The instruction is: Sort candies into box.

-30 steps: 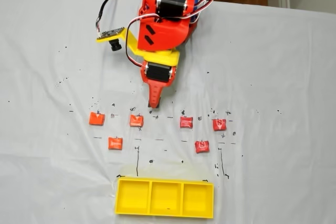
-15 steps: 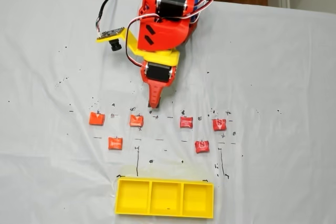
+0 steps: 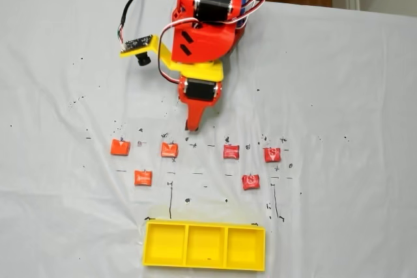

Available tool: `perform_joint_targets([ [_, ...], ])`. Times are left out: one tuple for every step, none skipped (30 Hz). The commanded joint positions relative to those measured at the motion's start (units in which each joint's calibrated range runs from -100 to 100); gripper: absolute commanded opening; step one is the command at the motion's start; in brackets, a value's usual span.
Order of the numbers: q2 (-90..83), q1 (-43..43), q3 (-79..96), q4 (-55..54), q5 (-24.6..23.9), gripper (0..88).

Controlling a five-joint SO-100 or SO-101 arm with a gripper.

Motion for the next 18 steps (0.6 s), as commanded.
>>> perform_joint_targets([
  [-0.42,-1.09,-5.94,5.04,0.20,0.0],
  [-0.42,-1.63,-7.30,5.78,-0.20,0.0],
  [-0.51,-2.08,-8.58,6.43,-0.63,0.0],
  [-0.51,-2.54,-9.94,7.00,-1.07,0.0],
  [-0.25,-2.90,-11.31,7.50,-1.37,0.0],
  [0.51,-3.26,-12.67,7.99,-1.42,0.0],
  [1.78,-3.44,-13.95,8.23,-1.42,0.0],
  [3.99,-3.62,-15.86,8.23,-1.47,0.0],
  [6.36,-3.71,-17.68,8.15,-1.51,0.0],
  [9.50,-3.90,-20.14,8.07,-1.51,0.0],
  [13.07,-4.08,-22.96,8.23,-1.42,0.0],
  [16.63,-4.26,-25.87,8.64,-1.32,0.0],
  [19.85,-4.44,-28.97,9.21,-1.12,0.0],
  [22.57,-4.71,-31.79,9.87,-1.03,0.0],
  [25.70,-5.07,-34.79,10.85,-0.88,0.0],
  [29.44,-5.53,-38.25,12.00,-0.73,0.0],
  [33.51,-5.98,-41.99,13.06,-0.78,0.0],
  [37.07,-6.70,-45.35,14.29,-0.68,0.0],
])
